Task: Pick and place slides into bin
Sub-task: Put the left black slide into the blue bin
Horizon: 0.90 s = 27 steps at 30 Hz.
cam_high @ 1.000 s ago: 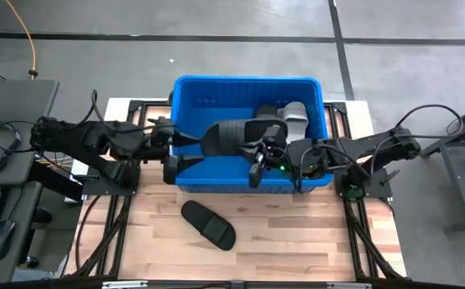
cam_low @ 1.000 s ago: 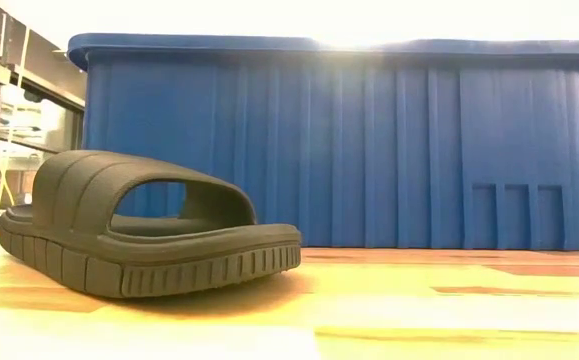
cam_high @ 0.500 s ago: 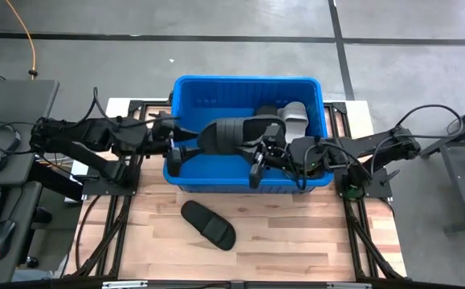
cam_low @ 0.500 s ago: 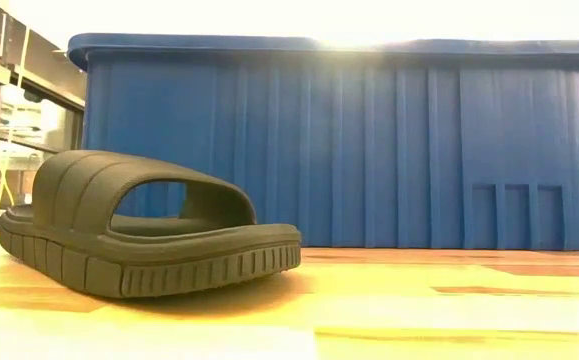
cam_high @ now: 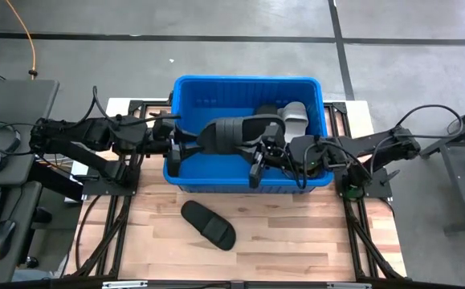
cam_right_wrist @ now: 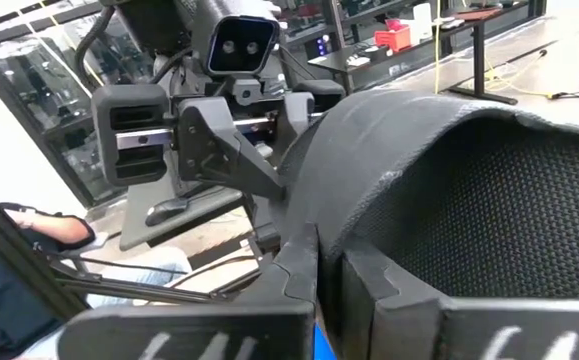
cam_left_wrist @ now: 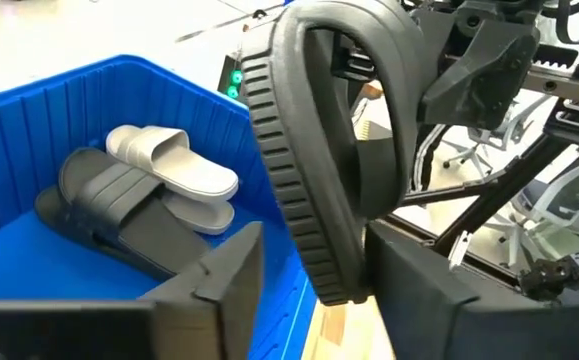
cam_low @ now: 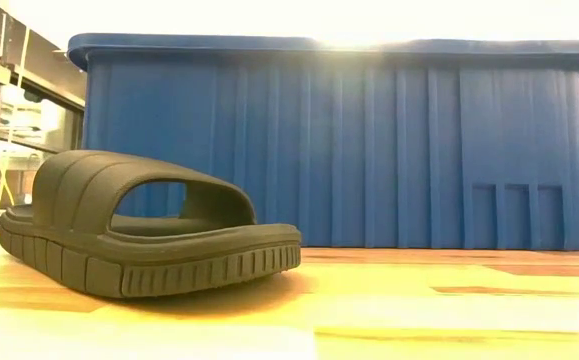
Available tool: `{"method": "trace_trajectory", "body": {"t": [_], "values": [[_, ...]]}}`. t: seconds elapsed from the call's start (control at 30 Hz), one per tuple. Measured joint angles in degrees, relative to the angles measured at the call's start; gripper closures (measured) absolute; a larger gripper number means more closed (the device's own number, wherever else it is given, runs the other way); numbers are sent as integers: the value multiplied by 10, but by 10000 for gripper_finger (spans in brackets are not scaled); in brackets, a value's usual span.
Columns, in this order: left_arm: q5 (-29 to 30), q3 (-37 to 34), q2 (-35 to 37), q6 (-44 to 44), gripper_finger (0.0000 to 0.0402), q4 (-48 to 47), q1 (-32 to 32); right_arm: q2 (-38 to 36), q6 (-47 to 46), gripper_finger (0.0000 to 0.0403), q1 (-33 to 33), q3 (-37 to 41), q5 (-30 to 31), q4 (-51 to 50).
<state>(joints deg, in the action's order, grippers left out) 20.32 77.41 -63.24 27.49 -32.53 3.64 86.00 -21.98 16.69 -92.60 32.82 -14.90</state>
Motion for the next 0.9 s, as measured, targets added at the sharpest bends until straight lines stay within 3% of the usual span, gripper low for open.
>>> {"method": "trace_trajectory", "body": {"t": [0.3, 0.4, 0.6, 0.9], "values": [[6, 0, 0, -25, 377, -1, 0, 0, 0, 400, -7, 0, -5, 0], [6, 0, 0, -30, 380, -1, 0, 0, 1, 388, -7, 0, -5, 0], [13, 0, 0, -31, 349, -2, 0, -2, 2, 340, -7, 0, 13, -15], [20, 0, 7, -33, 385, -4, 0, -55, 4, 305, 11, 0, 65, -98]]}}
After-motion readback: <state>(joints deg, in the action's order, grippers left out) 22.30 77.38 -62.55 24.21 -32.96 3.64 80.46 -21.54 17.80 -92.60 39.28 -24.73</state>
